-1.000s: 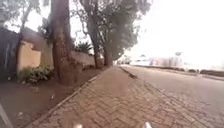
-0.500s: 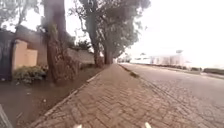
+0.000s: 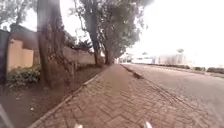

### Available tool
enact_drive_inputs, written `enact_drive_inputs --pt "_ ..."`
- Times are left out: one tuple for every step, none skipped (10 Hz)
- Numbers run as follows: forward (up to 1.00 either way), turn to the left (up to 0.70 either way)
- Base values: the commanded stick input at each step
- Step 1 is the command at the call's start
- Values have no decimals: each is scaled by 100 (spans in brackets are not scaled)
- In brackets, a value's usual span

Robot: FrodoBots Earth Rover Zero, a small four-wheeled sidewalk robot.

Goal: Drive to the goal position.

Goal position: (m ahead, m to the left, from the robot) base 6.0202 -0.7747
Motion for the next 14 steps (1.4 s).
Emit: enact_drive_inputs --pt "70 0" --pt "70 0" --pt "70 0" --pt "70 0" --pt "70 0" --pt "70 0" --pt "70 0" --pt "70 0" --pt "70 0" --pt "70 0" --pt "70 0" --pt "70 0" --pt "70 0" --pt "70 0"
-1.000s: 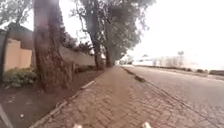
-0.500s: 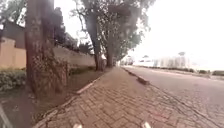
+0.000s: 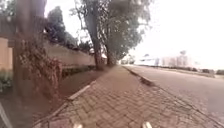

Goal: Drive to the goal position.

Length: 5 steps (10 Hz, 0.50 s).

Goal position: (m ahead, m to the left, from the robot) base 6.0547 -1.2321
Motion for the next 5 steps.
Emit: enact_drive_inputs --pt "70 0" --pt "70 0" --pt "70 0" --pt "70 0" --pt "70 -11"
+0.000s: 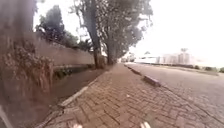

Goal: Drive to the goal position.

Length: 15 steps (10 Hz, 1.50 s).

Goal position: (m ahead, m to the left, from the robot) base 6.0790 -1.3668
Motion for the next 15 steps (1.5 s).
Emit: enact_drive_inputs --pt "70 -28" --pt "70 -34" --pt "70 -35" --pt "70 -28" --pt "70 -15" --pt "70 -1" --pt "70 0" --pt "70 0" --pt "70 0" --pt "70 0" --pt "70 0" --pt "70 0" --pt "70 0" --pt "70 0" --pt "70 0"
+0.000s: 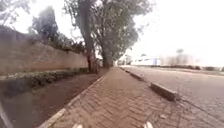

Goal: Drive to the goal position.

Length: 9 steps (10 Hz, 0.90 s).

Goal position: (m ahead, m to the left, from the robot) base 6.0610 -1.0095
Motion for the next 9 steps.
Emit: enact_drive_inputs --pt "70 0" --pt "70 0" --pt "70 0" --pt "70 0" --pt "70 0" --pt "70 0" --pt "70 0" --pt "70 0" --pt "70 0"
